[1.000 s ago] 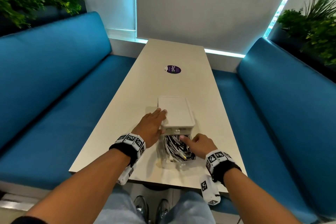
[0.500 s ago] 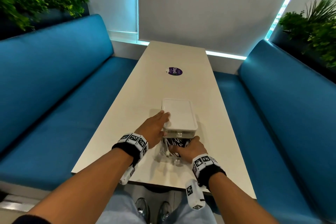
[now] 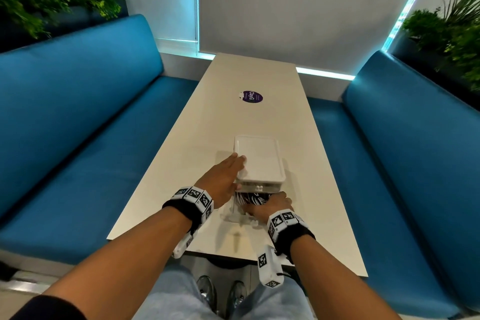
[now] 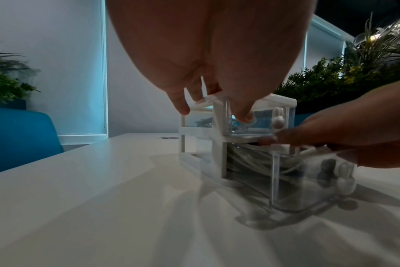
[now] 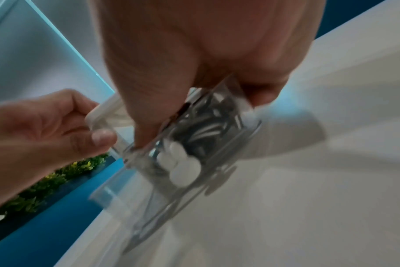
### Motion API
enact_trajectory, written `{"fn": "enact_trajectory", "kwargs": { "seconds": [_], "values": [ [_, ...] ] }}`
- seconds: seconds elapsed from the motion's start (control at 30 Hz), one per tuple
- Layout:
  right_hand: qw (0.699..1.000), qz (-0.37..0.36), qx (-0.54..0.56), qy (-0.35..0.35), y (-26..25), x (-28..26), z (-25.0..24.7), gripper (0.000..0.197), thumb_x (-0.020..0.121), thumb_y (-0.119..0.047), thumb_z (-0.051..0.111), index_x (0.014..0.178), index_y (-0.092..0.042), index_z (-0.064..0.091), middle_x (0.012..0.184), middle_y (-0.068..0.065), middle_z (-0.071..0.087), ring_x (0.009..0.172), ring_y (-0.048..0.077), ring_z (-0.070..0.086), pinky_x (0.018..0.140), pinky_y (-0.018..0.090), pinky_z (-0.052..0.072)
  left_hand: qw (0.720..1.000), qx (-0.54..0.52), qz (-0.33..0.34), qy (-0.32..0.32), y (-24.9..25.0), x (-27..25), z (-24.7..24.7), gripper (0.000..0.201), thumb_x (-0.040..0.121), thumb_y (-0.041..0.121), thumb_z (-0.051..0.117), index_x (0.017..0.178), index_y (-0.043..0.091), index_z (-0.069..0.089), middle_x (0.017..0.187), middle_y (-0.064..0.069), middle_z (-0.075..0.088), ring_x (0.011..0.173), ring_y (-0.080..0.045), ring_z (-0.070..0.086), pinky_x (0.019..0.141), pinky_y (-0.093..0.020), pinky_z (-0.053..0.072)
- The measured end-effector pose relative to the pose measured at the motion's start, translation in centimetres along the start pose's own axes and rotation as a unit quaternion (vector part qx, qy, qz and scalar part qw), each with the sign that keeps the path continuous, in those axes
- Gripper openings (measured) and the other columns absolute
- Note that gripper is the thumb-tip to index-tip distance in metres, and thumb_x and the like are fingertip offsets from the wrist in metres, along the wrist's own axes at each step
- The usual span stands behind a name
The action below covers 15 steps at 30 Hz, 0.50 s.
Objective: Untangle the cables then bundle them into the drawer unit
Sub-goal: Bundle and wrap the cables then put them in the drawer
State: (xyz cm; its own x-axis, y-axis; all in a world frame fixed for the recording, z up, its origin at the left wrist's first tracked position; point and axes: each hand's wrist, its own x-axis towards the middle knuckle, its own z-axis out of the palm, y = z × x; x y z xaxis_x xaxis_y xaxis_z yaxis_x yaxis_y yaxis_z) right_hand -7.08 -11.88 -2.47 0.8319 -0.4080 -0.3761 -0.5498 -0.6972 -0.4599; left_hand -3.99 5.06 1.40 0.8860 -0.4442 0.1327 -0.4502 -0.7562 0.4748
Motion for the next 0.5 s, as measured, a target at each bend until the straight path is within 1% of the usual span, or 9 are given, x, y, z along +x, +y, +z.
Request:
{"fn": "enact_trajectory", "kwargs": {
  "seconds": [0.07,0.13,0.2,0.27,0.3,0.33,0.4,0.43,0.5],
  "values": [
    [1.000,0.004,0.001,0.029,-0.1,0.2,0.1,0.119,0.032,-0.077,0.075,0.128,-0.013,0.044,0.122,0.006,0.052,0.113,0.027,0.056,0.097,0.041,0.047,1.000,-0.001,-0.003,0.001,-0.1,-0.1,0.1,0.069,0.097,0.012,0.057,0.155,0.017,0.019,0.162,-0.005,0.018,0.150,-0.014,0.010,0.112,-0.021,0.015],
    [0.999,-0.006,0.000,0.047,0.0,0.4,0.3,0.125,0.032,-0.083,0.070,0.131,-0.011,0.042,0.127,0.006,0.051,0.119,0.029,0.053,0.101,0.042,0.043,1.000,-0.002,-0.004,-0.002,-0.3,0.0,0.1,0.069,0.097,0.013,0.057,0.155,0.017,0.019,0.162,-0.004,0.019,0.150,-0.014,0.009,0.114,-0.023,0.017],
    [0.998,-0.028,0.038,0.033,0.4,0.8,0.1,0.126,0.036,-0.084,0.069,0.135,-0.012,0.040,0.131,0.008,0.049,0.124,0.030,0.048,0.103,0.042,0.042,1.000,0.001,-0.004,-0.006,-0.5,0.1,0.2,0.070,0.097,0.014,0.057,0.155,0.018,0.019,0.162,-0.004,0.019,0.150,-0.013,0.008,0.116,-0.026,0.019],
    [0.995,-0.061,0.078,-0.017,1.1,1.6,-0.4,0.110,0.052,-0.079,0.070,0.136,-0.013,0.043,0.132,0.010,0.049,0.126,0.030,0.047,0.103,0.040,0.043,1.000,-0.001,-0.007,-0.009,-0.7,0.2,0.3,0.071,0.097,0.015,0.057,0.155,0.019,0.018,0.163,-0.003,0.017,0.150,-0.012,0.007,0.116,-0.027,0.018],
    [0.991,-0.082,0.097,-0.050,1.7,2.0,-0.9,0.097,0.061,-0.073,0.071,0.134,-0.014,0.046,0.131,0.009,0.052,0.124,0.028,0.051,0.102,0.038,0.044,1.000,-0.004,-0.009,-0.010,-0.7,0.2,0.3,0.070,0.097,0.016,0.056,0.156,0.019,0.017,0.163,-0.002,0.016,0.150,-0.011,0.007,0.116,-0.026,0.017],
    [0.984,-0.102,0.117,-0.082,2.3,2.2,-1.4,0.082,0.068,-0.066,0.072,0.130,-0.017,0.051,0.129,0.006,0.057,0.118,0.025,0.057,0.100,0.036,0.046,1.000,-0.007,-0.011,-0.011,-0.7,0.1,0.3,0.070,0.098,0.017,0.056,0.156,0.019,0.016,0.163,-0.002,0.015,0.150,-0.011,0.006,0.116,-0.025,0.016],
    [0.971,-0.139,0.139,-0.137,3.5,2.5,-2.5,0.054,0.076,-0.047,0.077,0.120,-0.024,0.055,0.124,0.003,0.066,0.105,0.017,0.064,0.100,0.037,0.049,1.000,-0.009,-0.010,-0.012,-0.5,0.0,0.2,0.070,0.099,0.017,0.055,0.156,0.018,0.016,0.163,-0.001,0.014,0.150,-0.011,0.006,0.116,-0.024,0.014],
    [0.965,-0.147,0.146,-0.158,4.1,2.7,-2.8,0.049,0.079,-0.041,0.078,0.119,-0.026,0.055,0.121,0.004,0.068,0.102,0.015,0.066,0.100,0.037,0.049,1.000,-0.009,-0.009,-0.013,-0.4,0.0,0.2,0.069,0.099,0.017,0.055,0.156,0.018,0.016,0.163,0.000,0.015,0.150,-0.010,0.006,0.116,-0.024,0.015],
    [0.964,-0.140,0.151,-0.169,5.0,3.0,-3.1,0.058,0.075,-0.045,0.080,0.125,-0.027,0.054,0.115,0.003,0.070,0.097,0.016,0.068,0.093,0.035,0.053,1.000,-0.012,-0.009,-0.014,-0.5,0.0,0.2,0.070,0.099,0.017,0.055,0.156,0.019,0.016,0.163,0.001,0.015,0.150,-0.010,0.005,0.116,-0.025,0.017]
  ]
}}
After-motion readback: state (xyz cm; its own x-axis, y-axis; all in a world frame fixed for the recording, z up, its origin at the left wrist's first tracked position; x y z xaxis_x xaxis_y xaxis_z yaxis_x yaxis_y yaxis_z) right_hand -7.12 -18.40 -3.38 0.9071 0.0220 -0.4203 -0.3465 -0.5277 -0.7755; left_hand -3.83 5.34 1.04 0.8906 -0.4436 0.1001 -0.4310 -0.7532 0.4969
